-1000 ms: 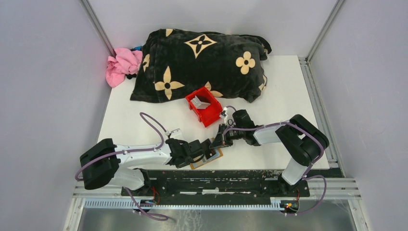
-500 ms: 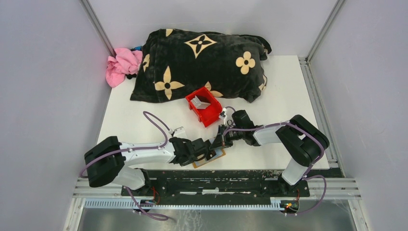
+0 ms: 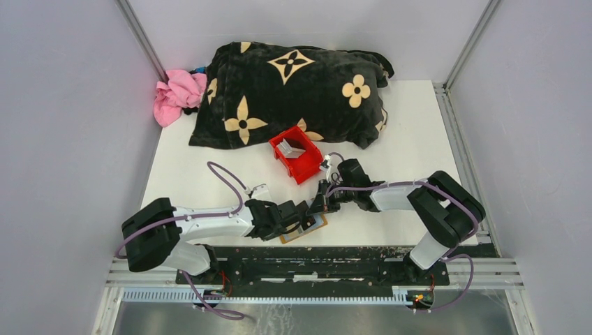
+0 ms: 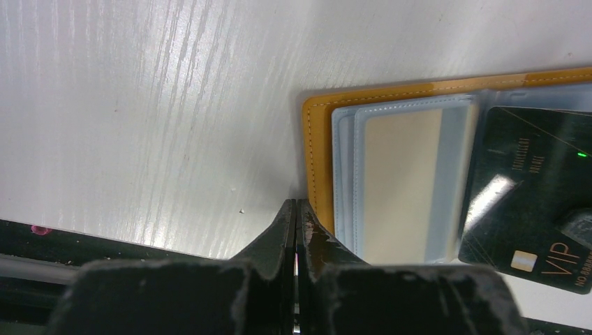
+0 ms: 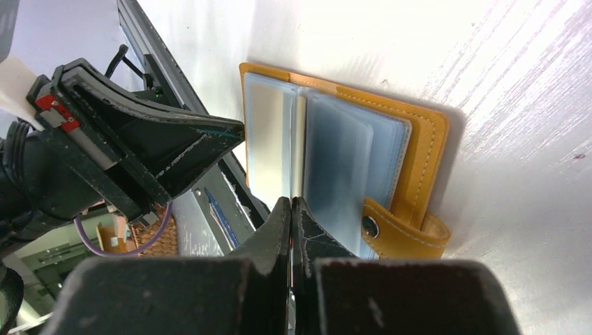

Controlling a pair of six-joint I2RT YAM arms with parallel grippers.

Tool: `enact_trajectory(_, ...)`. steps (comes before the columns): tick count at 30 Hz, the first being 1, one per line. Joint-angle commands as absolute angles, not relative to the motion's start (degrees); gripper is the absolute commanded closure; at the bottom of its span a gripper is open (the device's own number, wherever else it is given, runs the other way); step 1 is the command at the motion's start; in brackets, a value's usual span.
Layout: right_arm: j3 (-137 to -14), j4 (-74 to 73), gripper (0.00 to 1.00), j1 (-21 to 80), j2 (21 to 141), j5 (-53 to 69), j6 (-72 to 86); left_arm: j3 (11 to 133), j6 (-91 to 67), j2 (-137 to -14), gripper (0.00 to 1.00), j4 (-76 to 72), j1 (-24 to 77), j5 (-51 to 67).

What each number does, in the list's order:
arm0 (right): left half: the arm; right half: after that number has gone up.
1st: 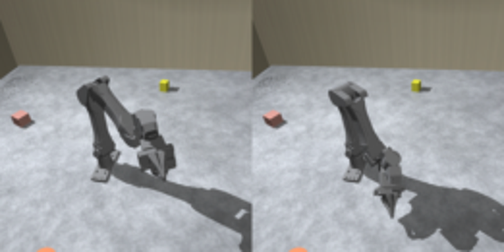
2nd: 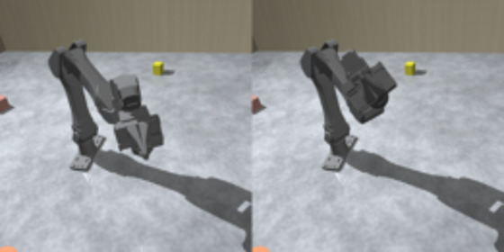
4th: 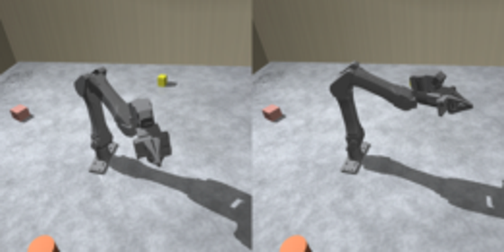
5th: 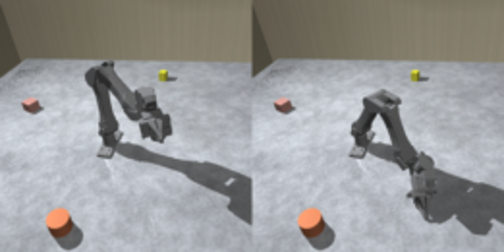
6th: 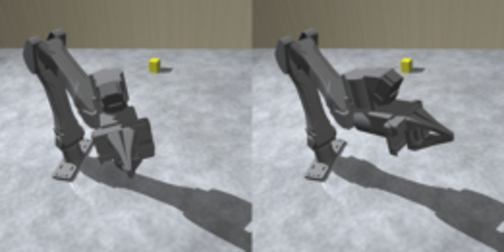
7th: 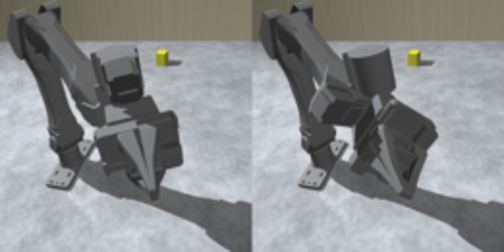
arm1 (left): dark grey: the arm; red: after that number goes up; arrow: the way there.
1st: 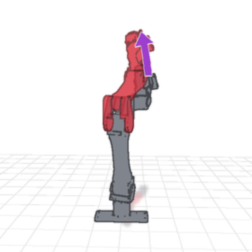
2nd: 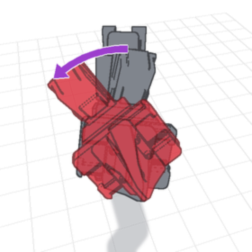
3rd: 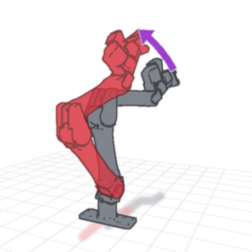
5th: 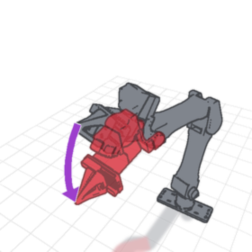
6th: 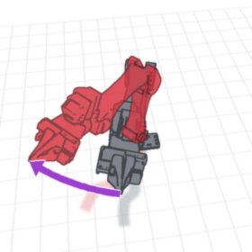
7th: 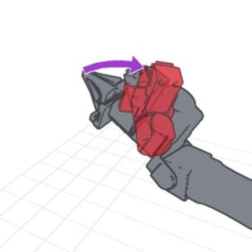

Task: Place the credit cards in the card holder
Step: Insert the credit card into the card holder.

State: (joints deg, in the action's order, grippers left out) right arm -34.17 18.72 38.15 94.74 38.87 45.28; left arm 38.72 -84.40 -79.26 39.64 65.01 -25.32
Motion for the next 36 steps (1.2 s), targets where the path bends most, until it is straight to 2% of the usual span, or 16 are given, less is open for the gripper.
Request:
enact_trajectory(1,-36.1,16.47,0.99,38.15,91.17,36.58,41.67,36.3,-85.7,-80.68,0.97,38.53,65.19,-23.73)
enact_trajectory(36,-34.19,25.04,0.99,39.36,97.02,38.83,47.76,35.91,-84.33,-80.28,0.97,37.27,65.21,-23.47)
